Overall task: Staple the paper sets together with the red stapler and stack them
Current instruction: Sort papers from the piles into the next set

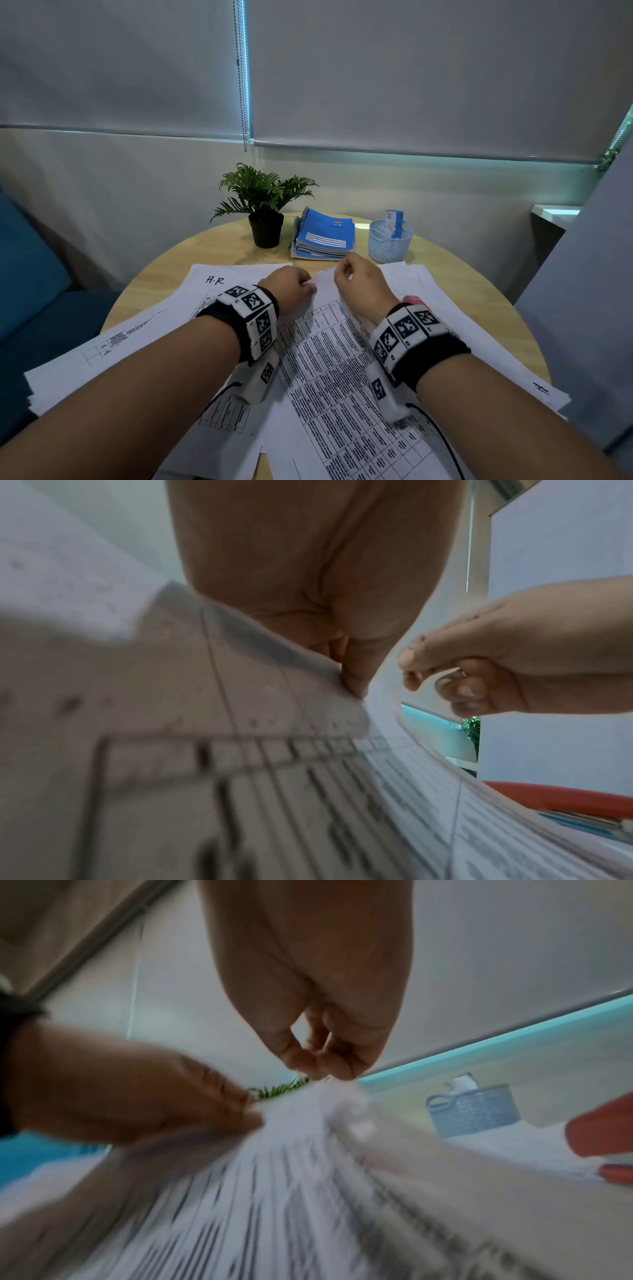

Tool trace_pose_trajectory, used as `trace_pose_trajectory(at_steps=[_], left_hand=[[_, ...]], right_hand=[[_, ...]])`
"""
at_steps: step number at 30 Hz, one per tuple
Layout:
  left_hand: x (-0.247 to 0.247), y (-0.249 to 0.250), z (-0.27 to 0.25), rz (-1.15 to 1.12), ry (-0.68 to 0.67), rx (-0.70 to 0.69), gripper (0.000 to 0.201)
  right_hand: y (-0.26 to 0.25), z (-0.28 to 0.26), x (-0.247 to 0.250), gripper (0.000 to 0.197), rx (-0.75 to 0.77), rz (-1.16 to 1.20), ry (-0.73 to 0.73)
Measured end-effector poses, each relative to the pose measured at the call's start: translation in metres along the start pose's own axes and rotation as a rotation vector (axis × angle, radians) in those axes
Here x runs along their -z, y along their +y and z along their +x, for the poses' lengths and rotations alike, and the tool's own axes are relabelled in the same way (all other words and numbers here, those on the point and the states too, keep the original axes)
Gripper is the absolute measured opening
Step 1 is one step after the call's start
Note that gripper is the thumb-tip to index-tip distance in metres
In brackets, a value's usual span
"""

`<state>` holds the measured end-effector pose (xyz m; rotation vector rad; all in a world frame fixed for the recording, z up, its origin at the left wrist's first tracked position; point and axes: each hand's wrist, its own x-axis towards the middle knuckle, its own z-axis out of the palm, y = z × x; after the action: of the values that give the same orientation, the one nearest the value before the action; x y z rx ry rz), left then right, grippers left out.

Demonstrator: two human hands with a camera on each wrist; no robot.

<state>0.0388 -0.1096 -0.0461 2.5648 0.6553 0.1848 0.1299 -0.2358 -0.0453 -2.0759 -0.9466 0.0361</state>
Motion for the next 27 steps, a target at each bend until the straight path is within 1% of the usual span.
trace_pose_trajectory(at_steps=[1,2,4,8,10,13,15,18,20,22,24,27], left_hand=[[0.001,-0.001,0.0,0.019,-0.034,0.003,0.02],[0.003,-0.003,0.0,0.037,-0.074,0.009,0.02],[0.004,-0.007,0.003,0.073,-0.146,0.023,0.026],[0.003,-0.017,0.006,0.212,-0.291,0.046,0.044],[-0.002,-0.019,0.008,0.291,-0.363,0.062,0.048],[-0.008,-0.024,0.014,0.384,-0.43,0.095,0.055],[-0.012,-0.026,0.017,0.41,-0.436,0.116,0.061],[-0.016,-0.031,0.025,0.435,-0.433,0.137,0.064],[-0.018,-0.035,0.029,0.435,-0.434,0.147,0.063],[-0.021,-0.041,0.034,0.42,-0.427,0.156,0.061],[-0.021,-0.049,0.038,0.388,-0.416,0.161,0.06],[-0.02,-0.065,0.044,0.355,-0.394,0.144,0.068]], right_hand=[[0.002,0.001,0.006,0.007,-0.002,0.022,0.016],[0.003,0.0,0.014,0.006,-0.016,0.049,0.026],[0.01,-0.003,0.033,0.004,-0.078,0.089,0.035],[0.028,-0.013,0.072,0.009,-0.171,0.075,0.042],[0.043,-0.018,0.096,0.014,-0.205,0.06,0.057],[0.074,-0.028,0.137,0.017,-0.271,0.066,0.092],[0.098,-0.04,0.164,0.019,-0.322,0.069,0.13],[0.136,-0.064,0.202,0.016,-0.428,0.051,0.181],[0.164,-0.08,0.221,0.014,-0.475,-0.045,0.194],[0.191,-0.097,0.233,0.015,-0.501,-0.166,0.178],[0.218,-0.113,0.239,0.018,-0.54,-0.23,0.168],[0.253,-0.129,0.244,0.017,-0.597,-0.281,0.185]])
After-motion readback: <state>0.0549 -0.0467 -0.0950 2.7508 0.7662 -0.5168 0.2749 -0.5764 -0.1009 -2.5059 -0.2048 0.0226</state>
